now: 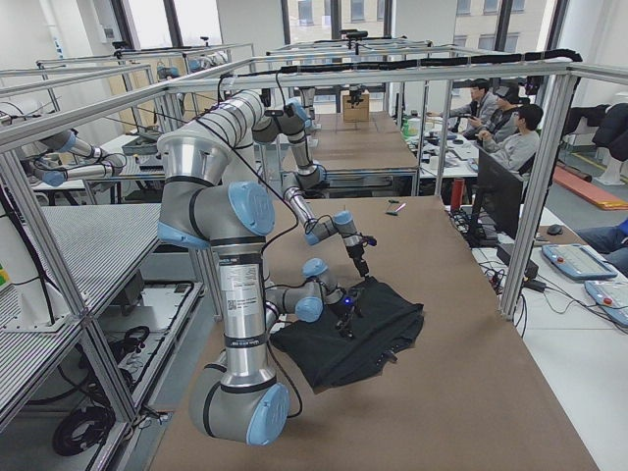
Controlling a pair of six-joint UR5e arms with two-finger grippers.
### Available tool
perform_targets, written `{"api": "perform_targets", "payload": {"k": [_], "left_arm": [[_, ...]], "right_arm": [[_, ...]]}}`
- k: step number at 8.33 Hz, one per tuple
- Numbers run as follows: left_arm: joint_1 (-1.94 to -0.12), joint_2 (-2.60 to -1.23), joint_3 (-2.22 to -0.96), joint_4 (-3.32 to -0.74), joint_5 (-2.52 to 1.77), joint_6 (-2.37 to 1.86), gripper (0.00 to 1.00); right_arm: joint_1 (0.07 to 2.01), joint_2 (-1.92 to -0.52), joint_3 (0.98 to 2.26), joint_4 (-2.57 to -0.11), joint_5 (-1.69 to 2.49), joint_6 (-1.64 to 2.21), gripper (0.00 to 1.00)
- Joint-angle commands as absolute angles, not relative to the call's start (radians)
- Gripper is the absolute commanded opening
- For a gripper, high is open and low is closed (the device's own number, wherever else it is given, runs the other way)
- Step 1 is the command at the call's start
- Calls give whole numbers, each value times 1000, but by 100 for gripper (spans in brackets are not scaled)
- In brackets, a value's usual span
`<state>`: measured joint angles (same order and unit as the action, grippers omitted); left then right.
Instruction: Fold clothes
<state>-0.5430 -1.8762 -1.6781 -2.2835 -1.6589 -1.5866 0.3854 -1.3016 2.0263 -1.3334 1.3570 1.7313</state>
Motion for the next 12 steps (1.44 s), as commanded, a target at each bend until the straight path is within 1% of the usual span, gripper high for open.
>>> {"api": "perform_targets", "payload": {"k": [1,2,3,4,5,8,9,10,12], "left_arm": [[-531,-1888,-1664,-2286,-1658,-1603,45],[-529,-1890,-1655,-2286,-1660,-1601,30],[-531,-1890,-1654,-2286,-1660,-1600,20],[-531,-1893,-1657,-2286,-1661,-1595,1],[-538,-1894,-1657,-2286,-1664,-1586,0],[-665,-1923,-1649,-2275,-1764,-1493,0],[-696,-1971,-1596,-2276,-1785,-1477,0],[-734,-2077,-1483,-2276,-1787,-1461,0],[-800,-2315,-1170,-2283,-1789,-1438,0]], "right_arm": [[391,-1301,2008,-1333,1358,1724,95],[391,-1301,2006,-1333,1358,1724,95],[391,-1302,2006,-1333,1359,1724,95],[391,-1302,2006,-1333,1358,1724,95],[391,-1301,2006,-1333,1358,1724,95],[388,-1299,2006,-1331,1359,1727,95],[390,-1299,2006,-1331,1358,1727,95],[390,-1301,2006,-1331,1359,1726,95],[388,-1299,2008,-1330,1359,1726,95]]}}
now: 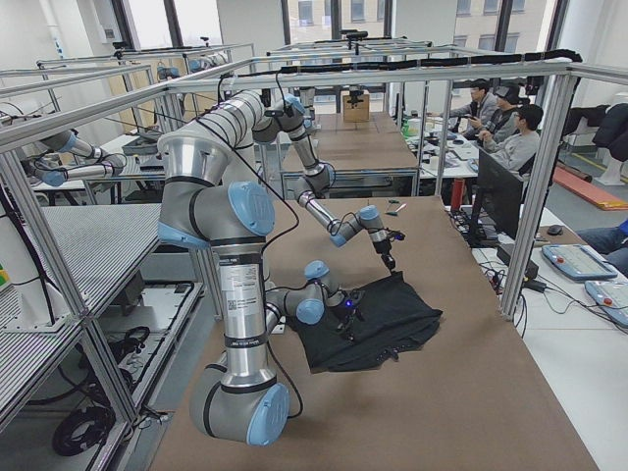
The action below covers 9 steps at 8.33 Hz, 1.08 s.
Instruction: Fold clothes
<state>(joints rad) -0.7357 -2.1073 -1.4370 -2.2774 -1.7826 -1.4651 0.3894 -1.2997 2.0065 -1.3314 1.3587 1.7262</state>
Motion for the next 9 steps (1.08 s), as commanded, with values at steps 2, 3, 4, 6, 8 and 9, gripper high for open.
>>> {"api": "perform_targets", "payload": {"k": [2,3,4,6,8,9], "left_arm": [[-831,-2568,-876,-2284,-1775,-1433,0],[-830,-2667,-751,-2284,-1754,-1433,0],[-827,-2760,-633,-2289,-1721,-1433,0],[-827,-2760,-630,-2321,-1720,-1433,99],[-825,-2656,-755,-2321,-1721,-1433,100],[-830,-2616,-815,-2321,-1729,-1416,100]], "right_arm": [[385,-1299,2009,-1330,1358,1724,95],[385,-1298,2008,-1330,1359,1723,95],[385,-1298,2008,-1330,1358,1721,95],[385,-1290,2005,-1331,1356,1718,95],[361,-1197,1921,-1333,1344,1720,95],[342,-1154,1921,-1350,1350,1721,94]]}}
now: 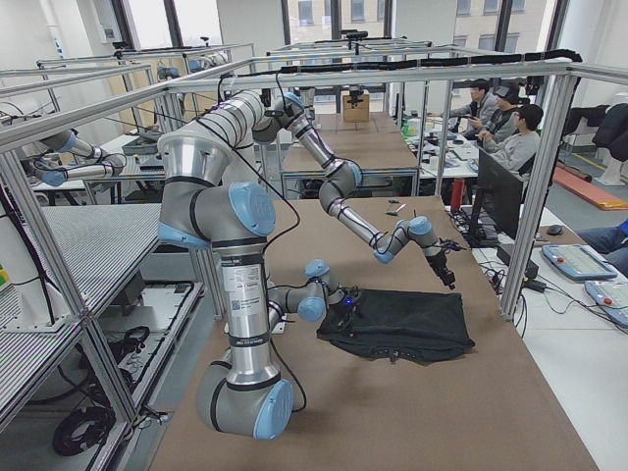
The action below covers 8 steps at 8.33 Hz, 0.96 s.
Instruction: Fold clothes
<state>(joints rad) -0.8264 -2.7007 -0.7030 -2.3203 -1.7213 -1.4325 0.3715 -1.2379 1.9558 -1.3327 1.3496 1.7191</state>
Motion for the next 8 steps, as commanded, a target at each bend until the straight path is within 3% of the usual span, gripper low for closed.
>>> {"api": "perform_targets", "payload": {"k": [1,3,5,8], "left_arm": [[-830,-2612,-827,-2319,-1729,-1422,100],[-831,-2594,-866,-2318,-1729,-1424,100],[-831,-2573,-882,-2318,-1730,-1417,100],[-828,-2572,-882,-2318,-1729,-1419,100]], "right_arm": [[341,-1123,1919,-1418,1359,1715,91],[271,-1030,1919,-1666,1359,1504,63],[243,-1020,1914,-1689,1356,1373,39],[235,-941,1818,-1754,1350,1197,35]]}}
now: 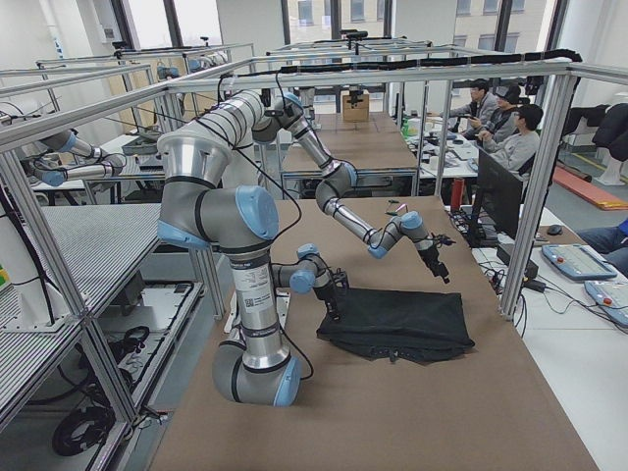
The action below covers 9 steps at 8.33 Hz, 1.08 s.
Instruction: Fold clothes
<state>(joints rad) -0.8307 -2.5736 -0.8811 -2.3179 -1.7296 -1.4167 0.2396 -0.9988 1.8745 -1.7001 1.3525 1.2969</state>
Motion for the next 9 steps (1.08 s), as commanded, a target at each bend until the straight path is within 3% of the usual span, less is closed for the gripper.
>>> {"api": "perform_targets", "payload": {"k": [1,5,9], "left_arm": [[-827,-2576,-882,-2318,-1729,-1423,100],[-827,-2577,-882,-2316,-1729,-1425,100],[-827,-2579,-882,-2318,-1729,-1434,100]], "right_arm": [[236,-939,1816,-1769,1350,1165,36],[235,-948,1799,-1769,1348,1143,43],[233,-943,1796,-1767,1348,1144,39]]}}
